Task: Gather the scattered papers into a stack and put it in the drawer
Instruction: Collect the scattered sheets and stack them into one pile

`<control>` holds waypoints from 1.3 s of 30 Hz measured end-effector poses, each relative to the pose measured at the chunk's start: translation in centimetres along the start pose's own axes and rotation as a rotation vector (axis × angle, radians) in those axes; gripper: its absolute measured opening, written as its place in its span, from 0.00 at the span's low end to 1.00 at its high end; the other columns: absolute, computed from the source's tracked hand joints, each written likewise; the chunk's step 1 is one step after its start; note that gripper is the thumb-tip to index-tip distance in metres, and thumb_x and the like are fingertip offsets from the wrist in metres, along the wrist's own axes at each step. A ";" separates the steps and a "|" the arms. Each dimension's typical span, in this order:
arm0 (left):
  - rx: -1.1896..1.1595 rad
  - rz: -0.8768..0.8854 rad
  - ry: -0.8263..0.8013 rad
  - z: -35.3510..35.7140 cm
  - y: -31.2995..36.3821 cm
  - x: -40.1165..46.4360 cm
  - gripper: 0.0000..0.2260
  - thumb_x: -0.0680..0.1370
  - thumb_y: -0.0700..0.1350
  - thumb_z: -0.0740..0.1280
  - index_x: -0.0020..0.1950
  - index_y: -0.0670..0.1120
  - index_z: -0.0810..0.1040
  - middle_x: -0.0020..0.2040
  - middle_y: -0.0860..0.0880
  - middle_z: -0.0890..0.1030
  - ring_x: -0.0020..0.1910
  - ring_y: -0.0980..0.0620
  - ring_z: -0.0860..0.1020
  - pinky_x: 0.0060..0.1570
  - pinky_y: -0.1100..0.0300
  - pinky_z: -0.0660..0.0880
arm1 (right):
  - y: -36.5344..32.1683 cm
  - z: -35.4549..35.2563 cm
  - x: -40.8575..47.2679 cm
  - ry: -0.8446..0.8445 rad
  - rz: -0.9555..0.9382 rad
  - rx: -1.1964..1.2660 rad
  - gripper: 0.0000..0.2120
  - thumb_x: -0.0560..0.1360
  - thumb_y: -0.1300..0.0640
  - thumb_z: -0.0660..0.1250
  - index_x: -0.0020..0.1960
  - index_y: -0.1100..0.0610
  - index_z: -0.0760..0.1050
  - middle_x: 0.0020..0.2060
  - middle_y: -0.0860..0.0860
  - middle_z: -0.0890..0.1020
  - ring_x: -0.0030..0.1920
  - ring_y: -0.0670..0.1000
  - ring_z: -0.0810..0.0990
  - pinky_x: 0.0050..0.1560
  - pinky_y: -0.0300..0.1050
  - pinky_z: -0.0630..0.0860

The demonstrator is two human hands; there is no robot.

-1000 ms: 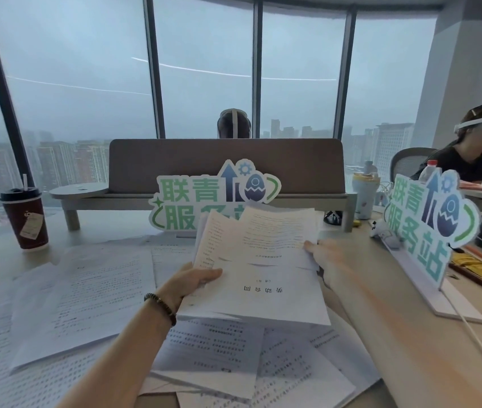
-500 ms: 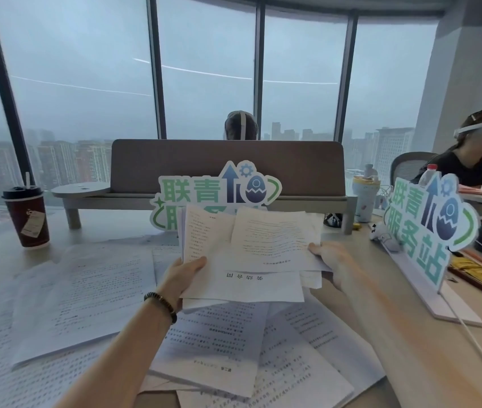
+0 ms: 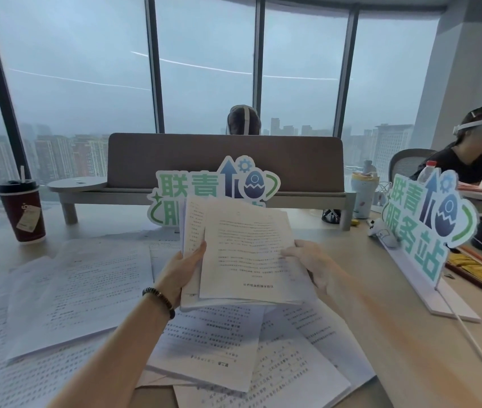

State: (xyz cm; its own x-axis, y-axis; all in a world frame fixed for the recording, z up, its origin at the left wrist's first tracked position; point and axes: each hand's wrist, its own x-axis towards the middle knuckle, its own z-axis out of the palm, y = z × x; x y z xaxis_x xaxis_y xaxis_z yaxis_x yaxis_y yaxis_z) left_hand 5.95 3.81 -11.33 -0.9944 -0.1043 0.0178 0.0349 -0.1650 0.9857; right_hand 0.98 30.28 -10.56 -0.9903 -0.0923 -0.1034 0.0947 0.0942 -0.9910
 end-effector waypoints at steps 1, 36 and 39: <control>0.002 0.005 -0.006 0.0 0.1 -0.1 0.10 0.80 0.51 0.66 0.55 0.47 0.81 0.45 0.49 0.87 0.43 0.48 0.86 0.38 0.54 0.83 | 0.2 0.2 0.1 0.028 -0.016 0.000 0.08 0.78 0.61 0.67 0.57 0.60 0.78 0.51 0.56 0.86 0.49 0.58 0.86 0.52 0.58 0.83; 0.111 0.354 0.035 1.8 1.0 -1.4 0.05 0.81 0.44 0.65 0.54 0.49 0.80 0.44 0.53 0.85 0.41 0.57 0.85 0.36 0.62 0.81 | -1.4 2.7 -3.3 0.361 -0.542 -0.072 0.05 0.81 0.54 0.64 0.55 0.51 0.76 0.49 0.46 0.85 0.48 0.50 0.85 0.44 0.47 0.84; 0.086 0.384 0.036 1.8 1.1 -1.8 0.06 0.81 0.44 0.65 0.54 0.48 0.81 0.44 0.52 0.87 0.43 0.54 0.85 0.38 0.59 0.82 | -1.6 3.1 -3.3 0.325 -0.555 -0.054 0.11 0.79 0.60 0.63 0.60 0.49 0.73 0.53 0.46 0.83 0.53 0.50 0.83 0.51 0.53 0.83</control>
State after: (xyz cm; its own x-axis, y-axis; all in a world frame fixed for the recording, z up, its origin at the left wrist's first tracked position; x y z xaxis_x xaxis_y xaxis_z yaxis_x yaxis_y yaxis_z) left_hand 7.62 5.57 -10.01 -0.9065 -0.1773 0.3831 0.3931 -0.0242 0.9192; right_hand 4.43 27.36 -8.94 -0.8715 0.1622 0.4628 -0.4376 0.1688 -0.8832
